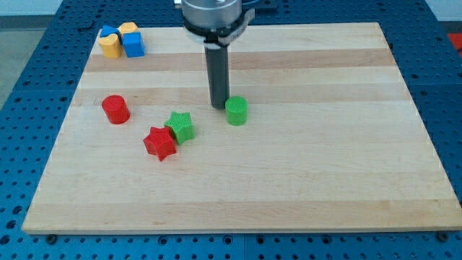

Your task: Move the red star towards the bottom left

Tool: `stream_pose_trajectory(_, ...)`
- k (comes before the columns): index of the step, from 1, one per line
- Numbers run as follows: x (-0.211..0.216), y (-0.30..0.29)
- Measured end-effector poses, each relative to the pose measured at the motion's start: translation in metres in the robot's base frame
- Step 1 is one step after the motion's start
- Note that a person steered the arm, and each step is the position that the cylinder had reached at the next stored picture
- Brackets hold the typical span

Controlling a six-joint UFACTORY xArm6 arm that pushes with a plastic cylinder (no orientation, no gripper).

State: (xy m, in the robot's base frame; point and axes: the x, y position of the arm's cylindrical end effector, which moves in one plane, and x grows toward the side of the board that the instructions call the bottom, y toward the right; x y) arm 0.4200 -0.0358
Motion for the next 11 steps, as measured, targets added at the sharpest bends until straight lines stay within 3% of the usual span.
stream_pose_trajectory(1,0.049,0.0)
stream_pose_trajectory(2,0.069,-0.005)
stream_pose_trajectory(3,0.069,-0.009)
stream_pose_trajectory(6,0.082,-0.133)
stream_pose_trajectory(11,0.056,-0.205)
